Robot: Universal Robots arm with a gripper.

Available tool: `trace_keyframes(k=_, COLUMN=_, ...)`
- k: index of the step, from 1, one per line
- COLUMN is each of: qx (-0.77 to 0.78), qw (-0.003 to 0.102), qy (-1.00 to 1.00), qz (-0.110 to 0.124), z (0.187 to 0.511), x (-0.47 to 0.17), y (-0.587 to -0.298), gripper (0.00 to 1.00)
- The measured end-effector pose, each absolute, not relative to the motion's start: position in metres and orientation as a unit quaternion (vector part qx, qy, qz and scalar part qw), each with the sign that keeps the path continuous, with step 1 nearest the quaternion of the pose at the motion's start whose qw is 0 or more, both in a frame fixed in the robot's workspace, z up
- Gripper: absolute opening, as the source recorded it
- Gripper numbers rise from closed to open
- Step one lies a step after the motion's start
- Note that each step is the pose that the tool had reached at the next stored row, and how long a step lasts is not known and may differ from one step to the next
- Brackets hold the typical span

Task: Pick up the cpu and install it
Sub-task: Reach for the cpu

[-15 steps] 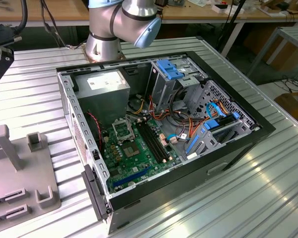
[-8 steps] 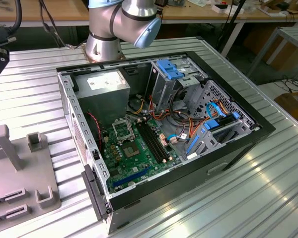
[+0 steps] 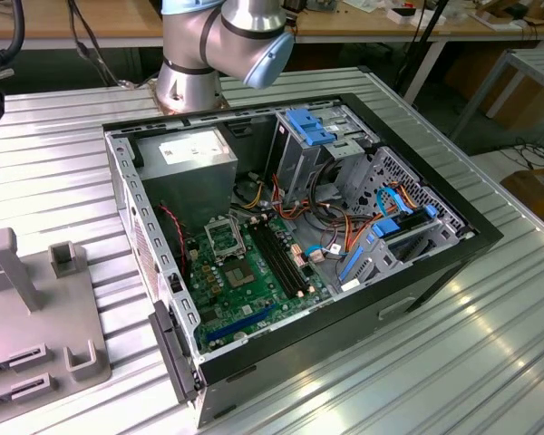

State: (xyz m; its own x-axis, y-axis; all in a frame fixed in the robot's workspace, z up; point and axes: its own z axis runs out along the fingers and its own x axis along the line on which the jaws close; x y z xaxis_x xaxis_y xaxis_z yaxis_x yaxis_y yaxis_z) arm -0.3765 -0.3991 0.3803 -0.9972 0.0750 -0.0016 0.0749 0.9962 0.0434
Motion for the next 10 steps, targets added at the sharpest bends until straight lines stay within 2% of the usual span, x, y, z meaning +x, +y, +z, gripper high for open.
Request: trace_keyframes(k=10, qx=0.037, qw=0.002, qy=0.999, qz=0.022, z=0.380, x=-0.401, y=-0.399, gripper=0.12)
